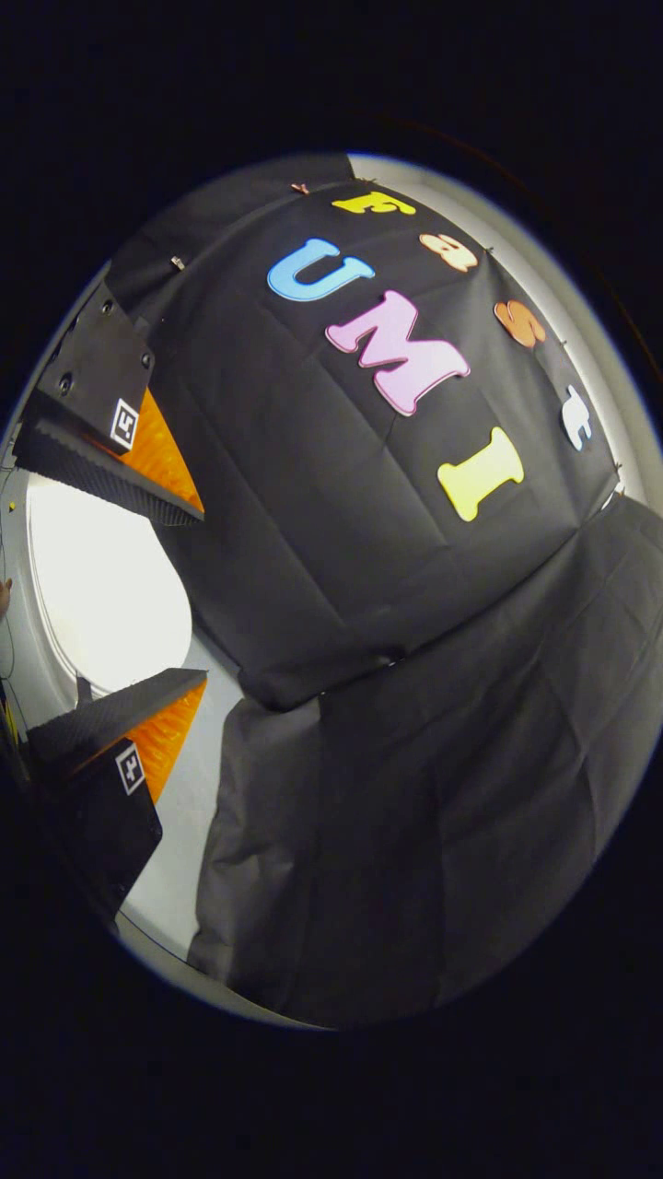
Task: Open the toilet lid.
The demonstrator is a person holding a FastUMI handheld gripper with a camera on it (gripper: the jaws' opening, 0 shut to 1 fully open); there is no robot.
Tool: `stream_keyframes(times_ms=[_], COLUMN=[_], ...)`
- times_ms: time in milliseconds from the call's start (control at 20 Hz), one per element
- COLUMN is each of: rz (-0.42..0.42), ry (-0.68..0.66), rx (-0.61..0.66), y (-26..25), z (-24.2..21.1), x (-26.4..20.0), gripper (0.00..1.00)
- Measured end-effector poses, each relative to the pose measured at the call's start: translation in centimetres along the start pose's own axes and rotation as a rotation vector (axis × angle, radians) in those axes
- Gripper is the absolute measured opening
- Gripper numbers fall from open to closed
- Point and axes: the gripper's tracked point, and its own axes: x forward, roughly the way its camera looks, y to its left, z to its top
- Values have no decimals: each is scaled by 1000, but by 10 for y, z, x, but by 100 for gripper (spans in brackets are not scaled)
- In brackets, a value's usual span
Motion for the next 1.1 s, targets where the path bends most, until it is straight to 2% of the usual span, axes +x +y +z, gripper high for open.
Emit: stream_keyframes(times_ms=[300, 800, 1100], rz=[-65, -160, -151], ry=[95, 257, 364], rx=[110, 324, 442], y=[-62, -164, -181], z=[-47, -139, -192], x=[38, 60, 73], gripper=[99, 99, 99])
